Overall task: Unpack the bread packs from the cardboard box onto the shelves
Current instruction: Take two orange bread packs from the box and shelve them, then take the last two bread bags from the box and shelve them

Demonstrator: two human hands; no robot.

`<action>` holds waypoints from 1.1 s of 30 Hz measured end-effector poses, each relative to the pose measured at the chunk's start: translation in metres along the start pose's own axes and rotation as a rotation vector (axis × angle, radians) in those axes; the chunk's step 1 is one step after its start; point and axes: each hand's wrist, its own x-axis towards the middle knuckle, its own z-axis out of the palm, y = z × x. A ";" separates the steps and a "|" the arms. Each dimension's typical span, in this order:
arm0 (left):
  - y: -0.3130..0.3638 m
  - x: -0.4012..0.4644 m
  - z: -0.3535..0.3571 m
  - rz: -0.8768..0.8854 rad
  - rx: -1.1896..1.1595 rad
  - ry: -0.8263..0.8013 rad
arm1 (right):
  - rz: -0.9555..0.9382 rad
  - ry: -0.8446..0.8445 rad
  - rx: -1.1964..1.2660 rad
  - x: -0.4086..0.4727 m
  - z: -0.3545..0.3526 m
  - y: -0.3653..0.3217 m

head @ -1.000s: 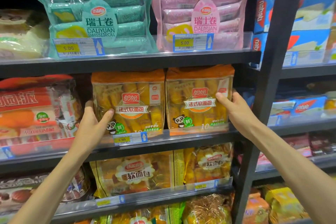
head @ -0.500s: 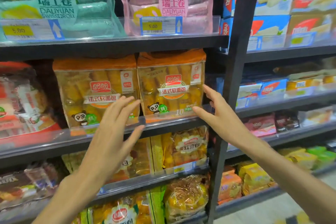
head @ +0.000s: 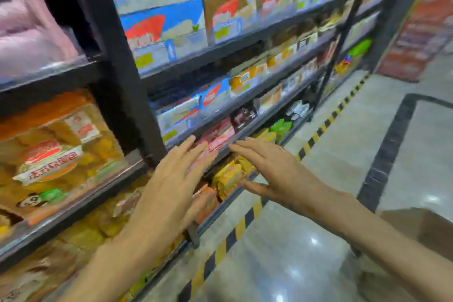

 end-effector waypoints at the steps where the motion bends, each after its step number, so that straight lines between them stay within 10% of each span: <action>1: 0.013 0.019 -0.004 0.025 -0.013 -0.034 | 0.054 -0.026 -0.017 -0.014 -0.014 0.013; 19: 0.362 0.228 -0.166 0.301 -0.285 -0.504 | 0.946 -0.078 0.029 -0.321 -0.359 0.086; 33: 0.516 0.336 -0.129 0.489 -0.360 -0.612 | 1.261 0.001 0.005 -0.431 -0.405 0.175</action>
